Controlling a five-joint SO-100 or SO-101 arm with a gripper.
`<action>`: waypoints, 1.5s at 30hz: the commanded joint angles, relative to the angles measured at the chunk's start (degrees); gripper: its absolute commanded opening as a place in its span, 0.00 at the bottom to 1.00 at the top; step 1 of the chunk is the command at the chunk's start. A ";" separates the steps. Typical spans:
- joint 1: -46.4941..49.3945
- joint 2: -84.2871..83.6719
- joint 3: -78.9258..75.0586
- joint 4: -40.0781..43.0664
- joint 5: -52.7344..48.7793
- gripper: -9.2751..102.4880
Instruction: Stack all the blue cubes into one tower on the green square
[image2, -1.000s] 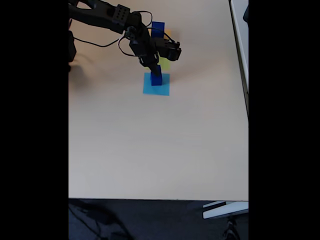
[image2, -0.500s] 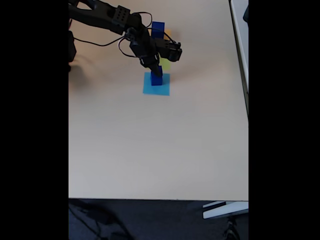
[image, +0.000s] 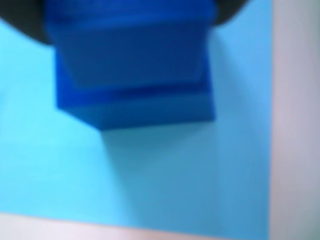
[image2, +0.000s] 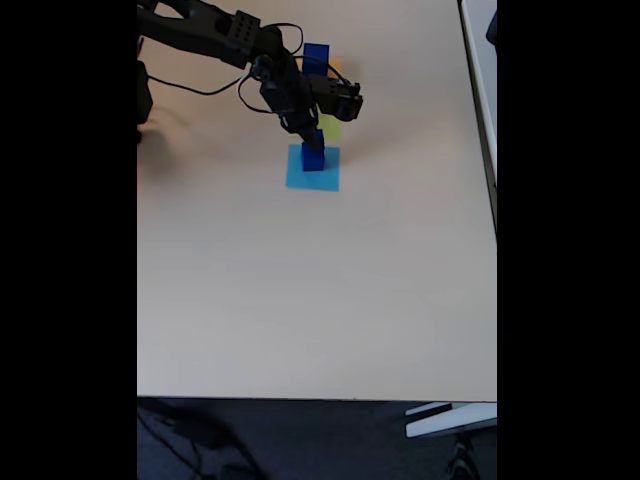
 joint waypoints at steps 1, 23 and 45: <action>0.00 5.45 0.09 -1.23 0.53 0.08; 0.62 5.71 0.97 -1.23 0.53 0.08; 0.88 5.71 1.14 -1.41 0.97 0.10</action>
